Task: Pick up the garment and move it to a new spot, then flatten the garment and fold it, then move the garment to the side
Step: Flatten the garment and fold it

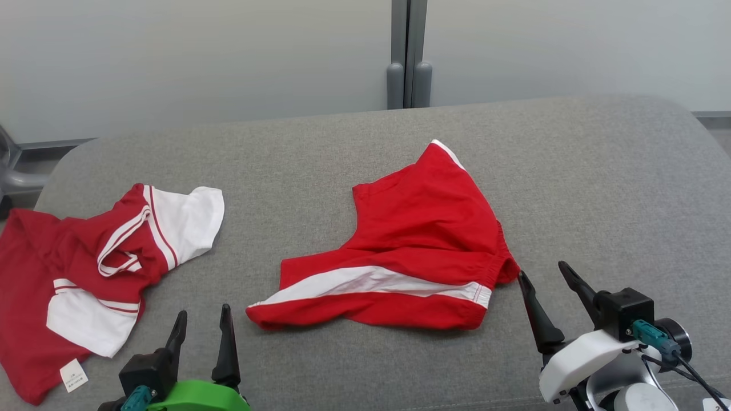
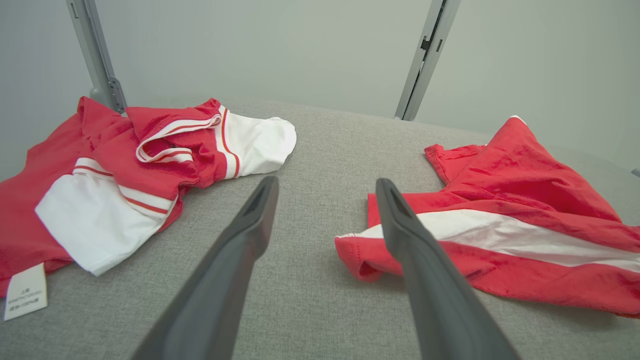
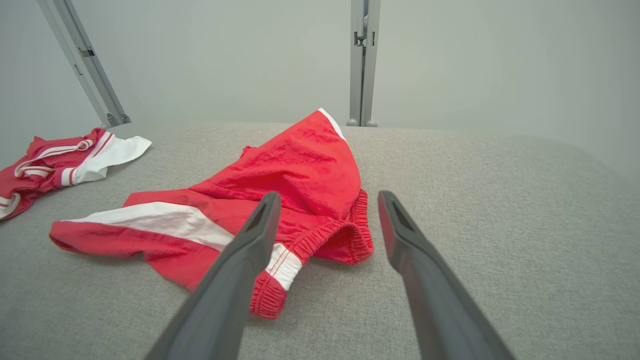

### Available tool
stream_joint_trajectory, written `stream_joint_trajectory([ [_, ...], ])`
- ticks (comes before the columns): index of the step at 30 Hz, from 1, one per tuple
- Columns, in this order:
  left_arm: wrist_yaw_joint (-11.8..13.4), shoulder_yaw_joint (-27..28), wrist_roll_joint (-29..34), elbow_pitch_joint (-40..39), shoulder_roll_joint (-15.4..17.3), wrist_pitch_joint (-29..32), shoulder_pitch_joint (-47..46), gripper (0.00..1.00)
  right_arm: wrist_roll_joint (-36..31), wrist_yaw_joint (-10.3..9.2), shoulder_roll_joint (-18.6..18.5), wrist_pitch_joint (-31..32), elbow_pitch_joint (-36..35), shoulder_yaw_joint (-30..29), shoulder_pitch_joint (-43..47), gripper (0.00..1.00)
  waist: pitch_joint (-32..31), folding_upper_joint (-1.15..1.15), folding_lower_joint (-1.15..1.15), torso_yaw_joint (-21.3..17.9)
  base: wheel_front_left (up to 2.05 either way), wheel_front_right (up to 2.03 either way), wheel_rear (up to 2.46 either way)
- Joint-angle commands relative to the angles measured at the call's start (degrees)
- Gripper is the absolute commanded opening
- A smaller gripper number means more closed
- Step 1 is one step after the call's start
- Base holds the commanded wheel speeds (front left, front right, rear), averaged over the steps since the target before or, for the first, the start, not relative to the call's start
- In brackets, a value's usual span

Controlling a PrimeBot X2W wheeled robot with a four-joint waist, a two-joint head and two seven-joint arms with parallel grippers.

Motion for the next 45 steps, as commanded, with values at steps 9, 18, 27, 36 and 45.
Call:
stream_joint_trajectory([
  [9, 2.34, 1.21, -1.16, -8.54, 2.94, 6.86, 5.83, 1.00, -2.45, -0.06, 1.59, 0.34, -2.73, -1.93, 1.96, 1.00, -2.93, 0.00, 0.00, 0.03, 0.00, 0.00, 0.00],
  [18, 4.55, 1.92, -2.19, -16.98, 3.96, 12.02, 11.57, 1.00, -3.14, -0.06, 2.65, 0.70, -3.94, -3.12, 3.78, 1.00, -3.97, 0.00, 0.00, 0.17, 0.00, 0.00, 0.00],
  [27, 5.57, 1.47, -2.11, -20.49, 4.62, 14.15, 13.39, 1.00, -3.24, -0.06, 3.09, 1.23, -4.04, -3.06, 3.92, 1.00, -3.67, 0.00, 0.00, 0.28, 0.00, 0.00, 0.00],
  [36, 5.84, 0.64, -2.04, -21.30, 4.51, 14.99, 11.60, 1.00, -1.71, -0.06, 2.67, 2.50, -2.07, -2.07, 1.91, 1.00, -2.32, 0.00, 0.00, 0.45, 0.00, 0.00, 0.00],
  [45, 5.24, -1.15, -1.33, -21.68, 4.11, 15.30, 8.91, 1.00, 2.32, -0.06, 2.18, 6.22, 6.94, -0.08, -2.31, 1.00, 0.20, 0.00, 0.00, 1.88, 0.00, 0.00, 0.00],
])
